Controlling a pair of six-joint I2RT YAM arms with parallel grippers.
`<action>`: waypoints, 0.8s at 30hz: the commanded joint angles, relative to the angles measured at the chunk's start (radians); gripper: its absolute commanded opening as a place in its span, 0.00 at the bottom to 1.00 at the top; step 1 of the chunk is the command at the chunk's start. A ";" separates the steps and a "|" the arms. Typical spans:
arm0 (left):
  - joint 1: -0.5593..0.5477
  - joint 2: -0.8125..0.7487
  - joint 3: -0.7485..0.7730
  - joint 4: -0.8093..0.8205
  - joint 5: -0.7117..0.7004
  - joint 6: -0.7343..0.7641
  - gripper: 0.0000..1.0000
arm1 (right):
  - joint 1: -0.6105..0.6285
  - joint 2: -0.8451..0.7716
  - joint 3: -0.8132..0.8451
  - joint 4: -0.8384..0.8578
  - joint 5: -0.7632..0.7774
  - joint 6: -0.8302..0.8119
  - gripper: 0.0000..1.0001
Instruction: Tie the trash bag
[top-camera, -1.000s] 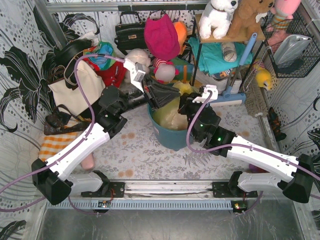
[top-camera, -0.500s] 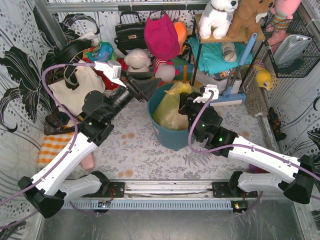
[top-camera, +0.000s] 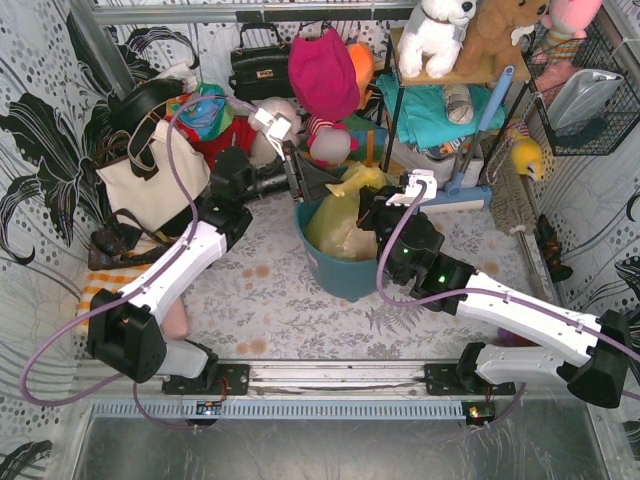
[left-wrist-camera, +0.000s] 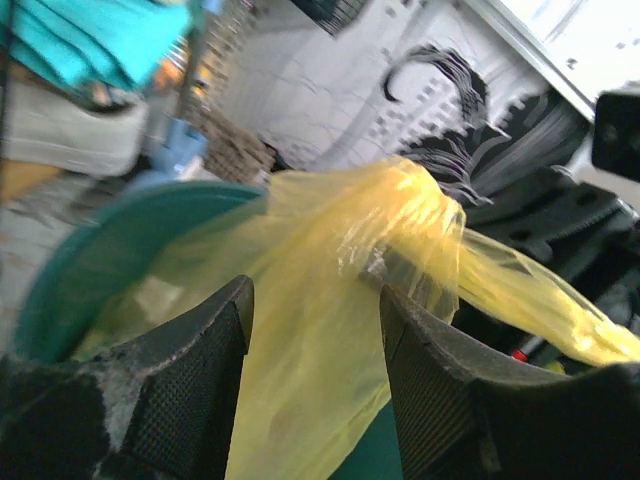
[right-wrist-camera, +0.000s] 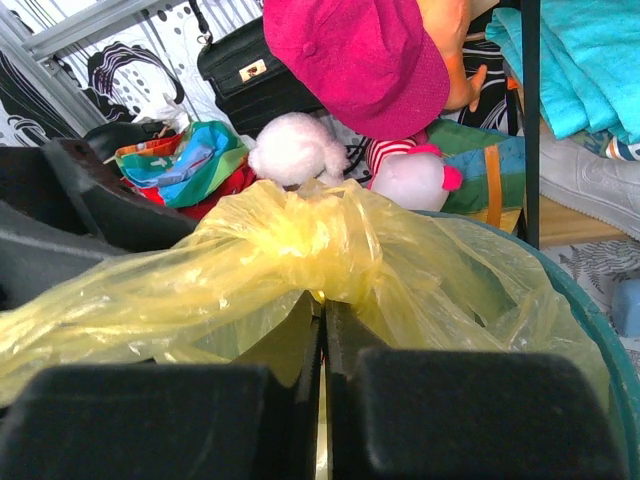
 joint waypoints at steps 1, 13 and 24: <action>0.005 0.022 0.058 0.163 0.223 -0.083 0.63 | -0.005 -0.031 0.017 0.002 0.004 0.014 0.00; -0.033 0.102 0.117 0.035 0.246 0.003 0.56 | -0.005 -0.022 0.015 0.009 0.000 0.020 0.00; -0.065 0.057 0.111 -0.110 0.188 0.099 0.07 | -0.006 -0.017 -0.013 0.030 0.007 0.032 0.00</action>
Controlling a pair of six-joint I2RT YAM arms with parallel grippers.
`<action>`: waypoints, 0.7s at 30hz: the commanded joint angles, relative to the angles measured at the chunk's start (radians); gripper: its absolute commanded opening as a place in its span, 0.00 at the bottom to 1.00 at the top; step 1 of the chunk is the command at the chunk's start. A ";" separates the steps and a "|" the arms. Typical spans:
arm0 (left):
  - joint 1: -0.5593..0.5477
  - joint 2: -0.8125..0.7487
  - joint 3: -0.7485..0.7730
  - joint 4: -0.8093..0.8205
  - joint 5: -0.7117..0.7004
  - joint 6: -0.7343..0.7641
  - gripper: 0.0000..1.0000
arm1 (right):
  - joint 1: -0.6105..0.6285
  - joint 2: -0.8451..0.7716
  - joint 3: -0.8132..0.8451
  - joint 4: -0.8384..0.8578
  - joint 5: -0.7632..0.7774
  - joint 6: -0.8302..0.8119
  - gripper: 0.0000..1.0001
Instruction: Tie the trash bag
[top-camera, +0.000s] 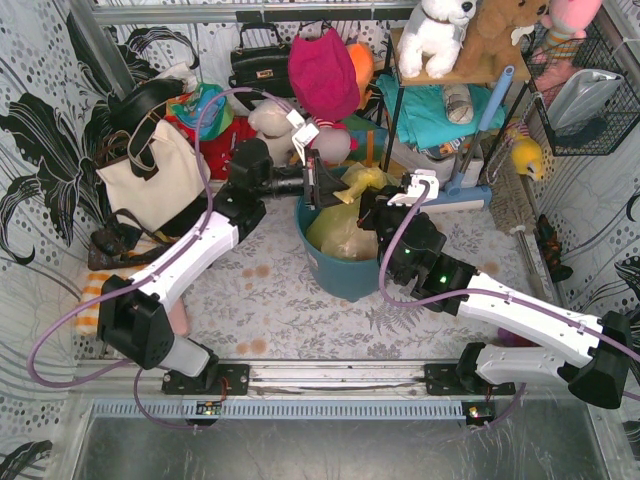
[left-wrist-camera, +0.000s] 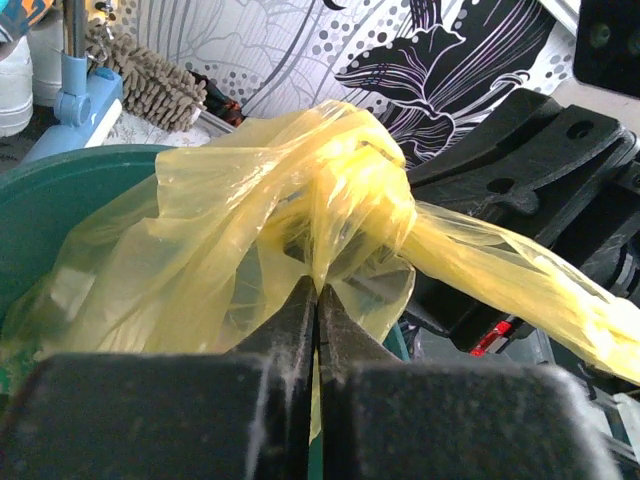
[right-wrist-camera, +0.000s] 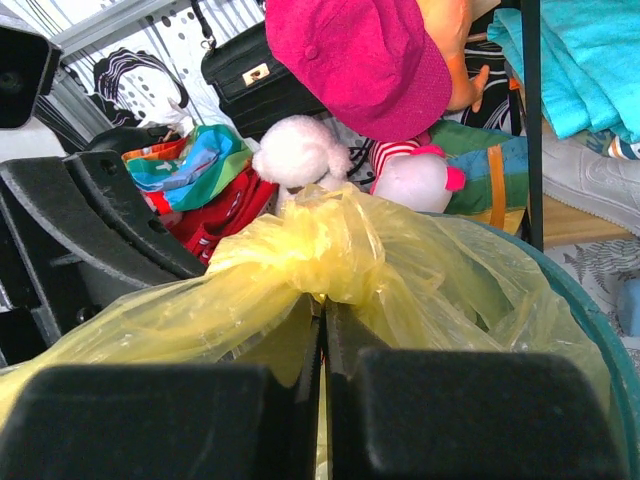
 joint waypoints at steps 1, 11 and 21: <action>-0.007 -0.066 -0.011 -0.010 -0.021 0.036 0.05 | -0.007 -0.009 -0.019 0.042 0.010 0.020 0.00; -0.055 -0.145 -0.059 -0.179 -0.063 0.114 0.00 | -0.014 -0.013 -0.120 0.265 -0.043 -0.059 0.00; -0.085 -0.194 -0.103 -0.251 -0.096 0.133 0.00 | -0.016 0.006 -0.183 0.501 -0.103 -0.183 0.00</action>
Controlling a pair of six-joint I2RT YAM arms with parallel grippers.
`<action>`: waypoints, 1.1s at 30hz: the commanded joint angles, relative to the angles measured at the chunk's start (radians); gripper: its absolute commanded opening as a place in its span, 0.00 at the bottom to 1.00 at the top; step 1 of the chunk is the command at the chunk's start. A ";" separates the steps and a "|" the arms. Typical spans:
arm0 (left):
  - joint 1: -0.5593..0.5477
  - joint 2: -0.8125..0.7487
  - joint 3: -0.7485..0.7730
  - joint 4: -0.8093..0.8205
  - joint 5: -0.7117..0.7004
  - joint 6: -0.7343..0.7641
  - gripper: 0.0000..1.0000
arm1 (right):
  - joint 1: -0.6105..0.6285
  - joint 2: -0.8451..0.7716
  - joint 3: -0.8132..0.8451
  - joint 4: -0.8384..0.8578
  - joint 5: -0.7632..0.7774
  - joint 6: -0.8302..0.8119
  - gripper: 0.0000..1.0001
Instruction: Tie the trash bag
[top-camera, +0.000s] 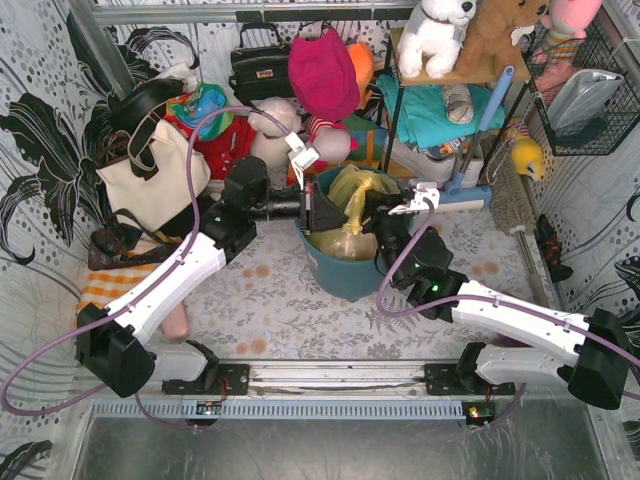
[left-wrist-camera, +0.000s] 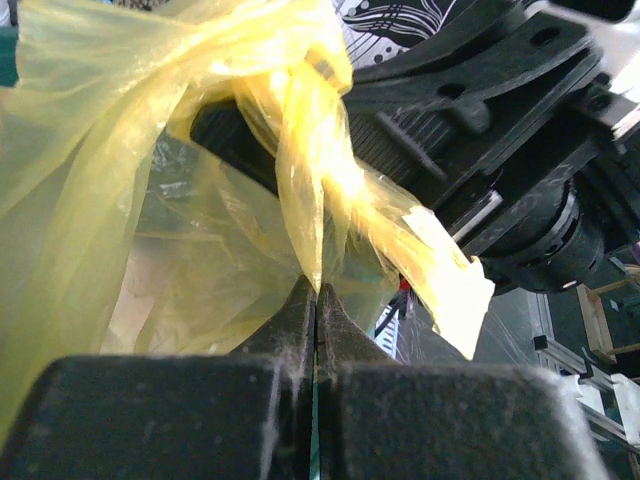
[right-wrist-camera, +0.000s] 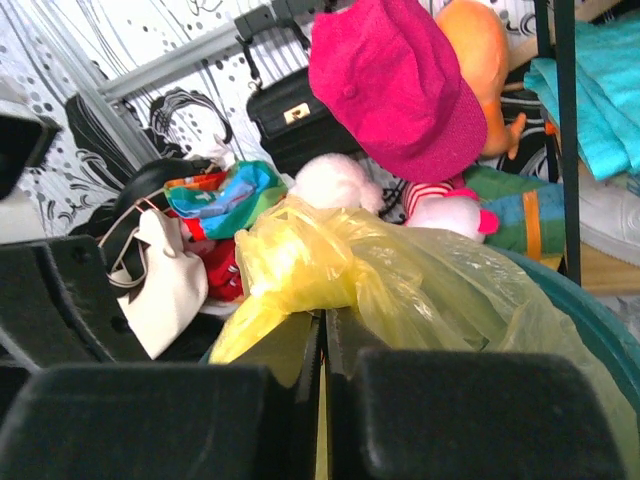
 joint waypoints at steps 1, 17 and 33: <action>-0.013 -0.035 -0.026 -0.017 -0.021 0.023 0.00 | -0.005 0.009 -0.029 0.189 -0.043 -0.085 0.00; -0.034 -0.159 0.056 -0.262 -0.470 0.239 0.21 | -0.005 -0.011 -0.095 0.280 -0.102 -0.144 0.00; -0.034 -0.005 0.228 -0.183 -0.472 0.349 0.58 | -0.004 -0.025 -0.100 0.261 -0.106 -0.117 0.00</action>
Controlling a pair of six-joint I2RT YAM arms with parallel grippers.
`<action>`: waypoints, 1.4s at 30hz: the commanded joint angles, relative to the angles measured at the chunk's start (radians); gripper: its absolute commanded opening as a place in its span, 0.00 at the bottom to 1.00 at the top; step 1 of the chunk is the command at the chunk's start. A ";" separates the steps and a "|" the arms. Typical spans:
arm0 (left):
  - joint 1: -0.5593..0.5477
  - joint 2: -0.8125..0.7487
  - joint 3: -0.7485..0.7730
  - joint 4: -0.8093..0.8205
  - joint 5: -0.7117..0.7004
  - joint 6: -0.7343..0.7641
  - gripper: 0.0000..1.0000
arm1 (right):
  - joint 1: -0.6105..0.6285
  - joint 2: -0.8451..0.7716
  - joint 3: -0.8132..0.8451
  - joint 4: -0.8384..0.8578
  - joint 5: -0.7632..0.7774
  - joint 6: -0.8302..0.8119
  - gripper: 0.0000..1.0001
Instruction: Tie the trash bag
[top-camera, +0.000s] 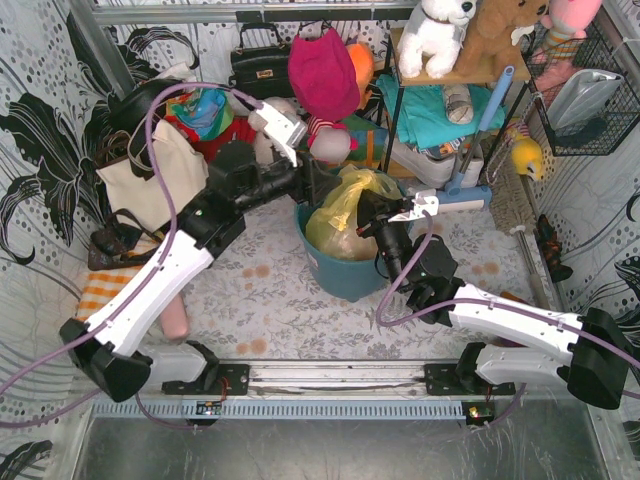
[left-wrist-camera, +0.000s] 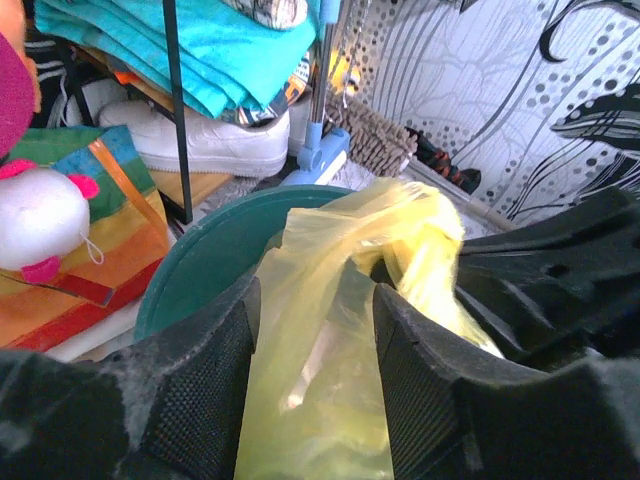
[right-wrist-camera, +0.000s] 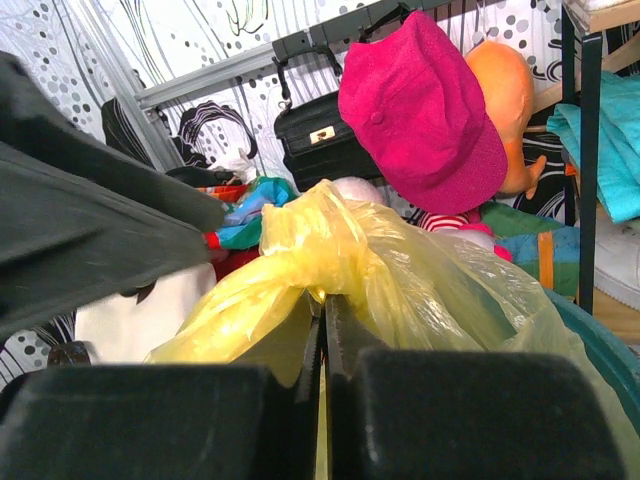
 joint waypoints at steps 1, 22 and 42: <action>-0.001 0.078 0.027 0.049 0.057 0.056 0.59 | -0.004 -0.029 -0.010 0.030 -0.015 0.020 0.00; -0.001 0.094 -0.003 0.042 0.310 0.054 0.02 | -0.005 0.022 -0.028 0.150 -0.003 -0.016 0.00; -0.031 0.068 -0.137 0.006 0.507 0.008 0.01 | -0.004 0.122 -0.036 0.459 -0.049 -0.171 0.00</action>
